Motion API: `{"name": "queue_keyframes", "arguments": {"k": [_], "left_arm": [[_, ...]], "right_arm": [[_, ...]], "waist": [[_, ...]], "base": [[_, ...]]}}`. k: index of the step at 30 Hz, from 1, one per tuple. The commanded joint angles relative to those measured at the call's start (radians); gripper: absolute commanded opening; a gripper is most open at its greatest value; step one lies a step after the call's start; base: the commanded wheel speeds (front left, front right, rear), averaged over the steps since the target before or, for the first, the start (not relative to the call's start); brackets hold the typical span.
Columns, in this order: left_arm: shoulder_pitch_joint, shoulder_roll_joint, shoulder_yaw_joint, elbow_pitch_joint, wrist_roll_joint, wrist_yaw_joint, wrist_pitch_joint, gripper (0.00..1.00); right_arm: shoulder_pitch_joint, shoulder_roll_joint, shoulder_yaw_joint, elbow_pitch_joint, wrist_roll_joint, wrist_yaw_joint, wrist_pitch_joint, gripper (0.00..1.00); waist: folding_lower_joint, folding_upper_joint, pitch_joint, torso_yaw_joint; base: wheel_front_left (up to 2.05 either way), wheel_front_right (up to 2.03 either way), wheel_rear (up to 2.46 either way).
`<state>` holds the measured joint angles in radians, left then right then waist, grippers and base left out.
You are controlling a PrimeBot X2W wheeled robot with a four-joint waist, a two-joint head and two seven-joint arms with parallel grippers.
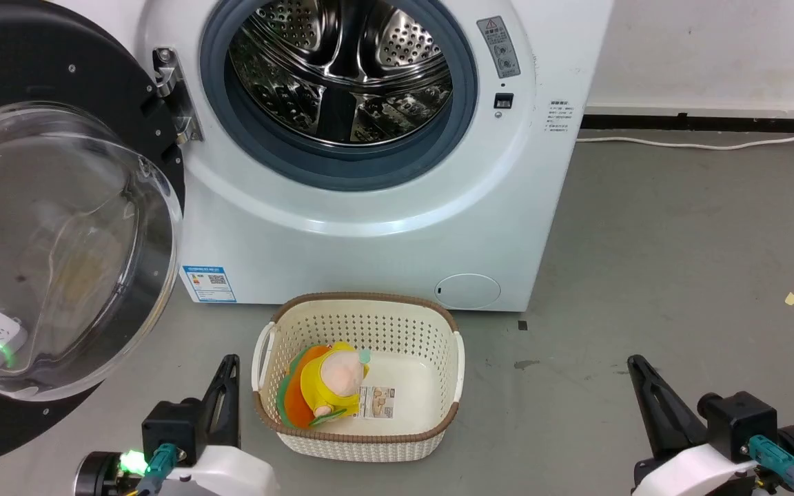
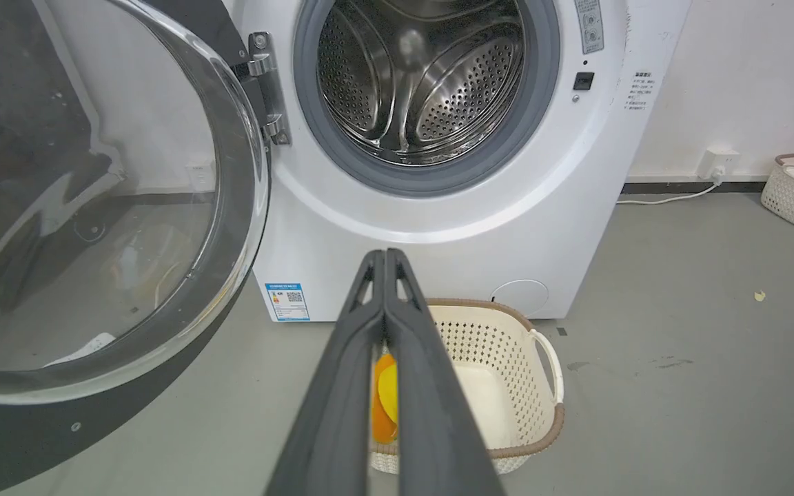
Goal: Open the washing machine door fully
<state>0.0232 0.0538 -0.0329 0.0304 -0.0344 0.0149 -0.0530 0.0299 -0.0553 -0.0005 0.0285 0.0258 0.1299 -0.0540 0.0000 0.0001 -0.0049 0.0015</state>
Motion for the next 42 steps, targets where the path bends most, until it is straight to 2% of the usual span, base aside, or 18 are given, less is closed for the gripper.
{"name": "queue_keyframes", "arguments": {"k": [1, 42], "left_arm": [[-0.011, 0.001, 0.005, -0.007, 0.011, -0.002, 0.005, 0.0], [-0.023, -0.004, 0.033, -0.03, 0.034, -0.015, 0.053, 0.0]], "right_arm": [[-0.019, 0.004, 0.0, -0.008, -0.005, 0.001, 0.005, 0.0], [-0.03, 0.005, 0.0, -0.028, -0.026, 0.001, 0.054, 0.0]], "waist": [[0.0, -0.0001, 0.0, 0.0], [0.0, -0.0001, 0.005, -0.001]], "base": [[0.0, 0.0, 0.0], [0.0, 0.0, 0.0]]}}
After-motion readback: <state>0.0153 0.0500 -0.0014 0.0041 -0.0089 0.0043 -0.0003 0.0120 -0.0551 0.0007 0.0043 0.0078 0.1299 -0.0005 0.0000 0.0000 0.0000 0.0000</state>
